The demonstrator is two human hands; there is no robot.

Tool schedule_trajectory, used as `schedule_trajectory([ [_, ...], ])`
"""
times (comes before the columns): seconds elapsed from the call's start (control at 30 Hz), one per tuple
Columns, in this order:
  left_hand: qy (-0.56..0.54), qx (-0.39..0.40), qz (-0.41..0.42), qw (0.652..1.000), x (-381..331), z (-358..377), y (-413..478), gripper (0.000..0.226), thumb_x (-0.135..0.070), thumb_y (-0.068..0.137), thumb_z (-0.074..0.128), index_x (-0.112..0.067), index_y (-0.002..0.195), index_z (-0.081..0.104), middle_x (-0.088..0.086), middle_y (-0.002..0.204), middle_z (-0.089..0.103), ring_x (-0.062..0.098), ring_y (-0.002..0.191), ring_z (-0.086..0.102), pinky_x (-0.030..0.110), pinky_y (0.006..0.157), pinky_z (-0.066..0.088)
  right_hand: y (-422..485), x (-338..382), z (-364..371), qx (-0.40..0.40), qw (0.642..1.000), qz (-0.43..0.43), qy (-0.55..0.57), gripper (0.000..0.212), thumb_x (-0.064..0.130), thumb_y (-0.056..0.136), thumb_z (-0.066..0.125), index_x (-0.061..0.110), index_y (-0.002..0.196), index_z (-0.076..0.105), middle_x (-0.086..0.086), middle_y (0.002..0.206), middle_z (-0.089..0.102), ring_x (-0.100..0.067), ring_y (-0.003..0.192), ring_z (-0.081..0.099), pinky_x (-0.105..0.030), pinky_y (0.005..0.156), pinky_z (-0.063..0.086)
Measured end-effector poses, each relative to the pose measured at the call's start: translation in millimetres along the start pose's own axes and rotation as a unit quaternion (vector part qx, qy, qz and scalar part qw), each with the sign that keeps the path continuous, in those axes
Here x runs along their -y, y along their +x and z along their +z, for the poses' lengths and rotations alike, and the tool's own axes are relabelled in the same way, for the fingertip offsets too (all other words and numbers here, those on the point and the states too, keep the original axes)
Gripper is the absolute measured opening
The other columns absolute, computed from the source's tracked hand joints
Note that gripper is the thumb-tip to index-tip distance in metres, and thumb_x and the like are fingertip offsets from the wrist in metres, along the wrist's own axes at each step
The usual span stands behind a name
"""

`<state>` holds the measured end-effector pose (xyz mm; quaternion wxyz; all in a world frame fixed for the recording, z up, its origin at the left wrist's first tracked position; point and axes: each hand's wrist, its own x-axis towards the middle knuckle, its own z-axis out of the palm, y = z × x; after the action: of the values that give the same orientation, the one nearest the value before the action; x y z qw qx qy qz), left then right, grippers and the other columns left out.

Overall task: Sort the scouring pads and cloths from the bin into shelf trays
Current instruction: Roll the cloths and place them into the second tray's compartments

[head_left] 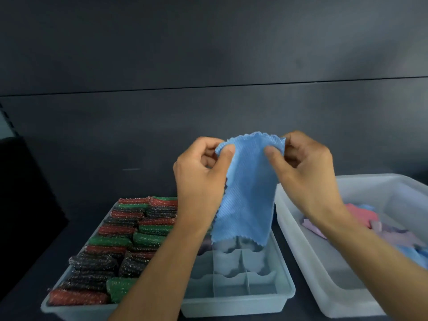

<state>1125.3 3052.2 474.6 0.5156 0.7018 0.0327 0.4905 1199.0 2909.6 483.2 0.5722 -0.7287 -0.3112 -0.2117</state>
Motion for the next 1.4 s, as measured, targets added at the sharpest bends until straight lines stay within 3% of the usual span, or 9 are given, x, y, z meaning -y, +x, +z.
schedule_trajectory([
  [0.2, -0.061, 0.038, -0.016, 0.997, -14.5, 12.0, 3.0, 0.005, -0.012, 0.091, 0.067, -0.010, 0.087, 0.069, 0.004, 0.074, 0.073, 0.019, 0.066, 0.072, 0.033, 0.062, 0.060, -2.8, 19.9, 14.7, 0.026, 0.997, -0.047, 0.047, 0.016, 0.024, 0.092, 0.063, 0.014, 0.079, 0.061, 0.005, 0.067, 0.065, -0.015, 0.058, 0.060, -0.033, 0.054, 0.048],
  [0.4, -0.115, 0.061, -0.070, 0.989, -25.0, 7.9, 5.4, 0.040, -0.033, 0.104, 0.042, -0.013, 0.092, 0.073, 0.006, 0.083, 0.074, 0.015, 0.077, 0.072, 0.034, 0.068, 0.059, 7.2, 29.5, 14.6, 0.082, 0.990, -0.004, 0.117, 0.015, 0.016, 0.080, 0.077, 0.014, 0.088, 0.065, 0.004, 0.079, 0.074, -0.008, 0.074, 0.072, -0.028, 0.069, 0.058],
  [0.5, -0.013, 0.037, -0.005, 0.999, -12.7, -5.8, 9.9, 0.018, -0.033, 0.093, 0.064, -0.021, 0.105, 0.071, 0.004, 0.103, 0.065, 0.004, 0.083, 0.062, 0.030, 0.075, 0.056, 19.6, 30.4, 12.0, 0.078, 0.984, 0.023, 0.160, 0.010, 0.002, 0.083, 0.070, 0.008, 0.082, 0.062, -0.004, 0.074, 0.074, -0.013, 0.065, 0.069, -0.031, 0.062, 0.057],
  [0.6, -0.056, 0.171, -0.132, 0.975, 9.0, -13.2, 5.5, 0.044, -0.030, 0.084, 0.075, -0.019, 0.124, 0.061, 0.000, 0.116, 0.069, 0.008, 0.105, 0.065, 0.025, 0.089, 0.054, 34.1, 36.4, 7.1, 0.096, 0.972, 0.058, 0.209, 0.012, 0.000, 0.083, 0.068, 0.009, 0.081, 0.061, -0.003, 0.069, 0.071, -0.013, 0.061, 0.066, -0.028, 0.057, 0.053],
  [0.67, -0.099, 0.268, -0.214, 0.934, 18.2, -11.1, -6.0, 0.032, -0.023, 0.090, 0.069, -0.011, 0.119, 0.065, 0.001, 0.113, 0.073, 0.014, 0.107, 0.069, 0.029, 0.092, 0.053, 43.4, 39.8, 4.0, 0.114, 0.966, 0.071, 0.221, 0.012, 0.001, 0.083, 0.069, 0.011, 0.083, 0.062, -0.001, 0.071, 0.069, -0.012, 0.063, 0.064, -0.026, 0.059, 0.050],
  [0.83, -0.046, 0.250, -0.283, 0.925, 27.7, -1.3, -18.4, 0.033, -0.033, 0.094, 0.062, -0.003, 0.101, 0.072, 0.006, 0.098, 0.077, 0.023, 0.095, 0.073, 0.046, 0.096, 0.053, 56.4, 40.7, -5.6, 0.181, 0.955, 0.082, 0.222, 0.012, 0.005, 0.084, 0.067, 0.011, 0.095, 0.065, 0.002, 0.081, 0.070, -0.011, 0.071, 0.067, -0.023, 0.065, 0.052],
  [1.03, -0.094, 0.191, -0.432, 0.876, 35.9, -2.0, -5.4, 0.034, -0.040, 0.097, 0.054, -0.012, 0.104, 0.072, 0.007, 0.096, 0.075, 0.020, 0.079, 0.070, 0.030, 0.067, 0.054, 22.7, 31.4, -13.3, 0.228, 0.954, -0.055, 0.188, 0.019, -0.005, 0.082, 0.067, 0.012, 0.081, 0.058, 0.014, 0.070, 0.065, 0.002, 0.065, 0.059, -0.013, 0.065, 0.047],
  [1.23, -0.250, 0.134, -0.511, 0.811, 42.5, -10.9, 4.0, 0.051, -0.035, 0.099, 0.032, -0.001, 0.128, 0.057, 0.019, 0.115, 0.062, 0.032, 0.105, 0.058, 0.047, 0.100, 0.045, -28.4, -13.2, -2.0, 0.312, 0.931, -0.188, 0.018, 0.013, 0.005, 0.079, 0.055, 0.010, 0.087, 0.065, 0.007, 0.110, 0.072, -0.001, 0.117, 0.059, -0.024, 0.099, 0.047],
  [1.4, -0.211, 0.165, -0.481, 0.835, 40.3, -15.9, 3.3, 0.053, -0.045, 0.094, 0.054, -0.002, 0.123, 0.063, 0.018, 0.115, 0.067, 0.027, 0.090, 0.066, 0.038, 0.076, 0.057, -33.2, -30.5, 1.0, 0.313, 0.912, -0.257, -0.058, 0.026, 0.012, 0.074, 0.051, 0.011, 0.096, 0.065, 0.007, 0.127, 0.063, -0.005, 0.131, 0.048, -0.033, 0.105, 0.043],
])
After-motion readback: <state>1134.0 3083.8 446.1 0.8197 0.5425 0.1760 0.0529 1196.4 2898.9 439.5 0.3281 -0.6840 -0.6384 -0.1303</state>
